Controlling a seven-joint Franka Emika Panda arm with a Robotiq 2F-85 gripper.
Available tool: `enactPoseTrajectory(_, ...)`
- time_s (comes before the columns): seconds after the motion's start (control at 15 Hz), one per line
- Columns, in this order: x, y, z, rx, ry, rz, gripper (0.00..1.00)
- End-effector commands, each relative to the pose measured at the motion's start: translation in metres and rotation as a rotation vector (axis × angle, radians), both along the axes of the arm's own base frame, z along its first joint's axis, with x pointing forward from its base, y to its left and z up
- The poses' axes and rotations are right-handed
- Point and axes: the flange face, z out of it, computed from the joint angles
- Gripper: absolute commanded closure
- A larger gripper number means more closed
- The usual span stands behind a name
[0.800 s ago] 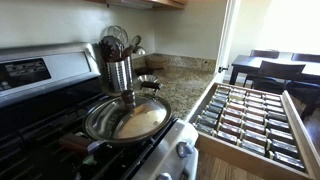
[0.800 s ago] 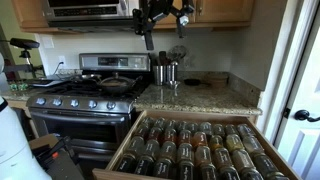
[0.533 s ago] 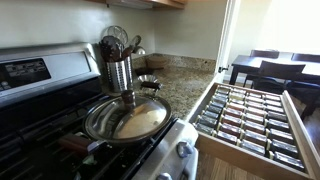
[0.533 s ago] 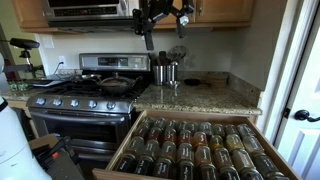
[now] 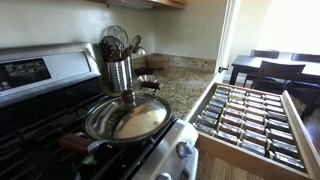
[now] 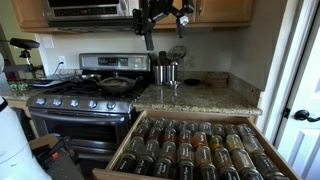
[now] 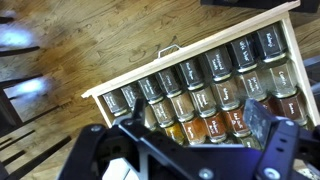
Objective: Close the drawer on the right
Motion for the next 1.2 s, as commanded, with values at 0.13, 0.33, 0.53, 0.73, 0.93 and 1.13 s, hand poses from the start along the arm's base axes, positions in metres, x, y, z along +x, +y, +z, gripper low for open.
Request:
enactPoseTrajectory(0.13, 0.007, -0.020, -0.022, 0.029, -0.009, -0.047, 0.00)
enactPoseTrajectory(0.33, 0.017, -0.040, -0.044, 0.075, -0.022, -0.095, 0.00)
enactPoseTrajectory(0.53, 0.029, -0.059, -0.070, 0.151, -0.070, -0.192, 0.00)
enactPoseTrajectory(0.73, 0.045, -0.071, -0.104, 0.214, -0.107, -0.329, 0.00)
enactPoseTrajectory(0.93, 0.059, -0.078, -0.134, 0.261, -0.097, -0.442, 0.00)
enactPoseTrajectory(1.13, 0.070, -0.085, -0.157, 0.279, -0.081, -0.526, 0.00)
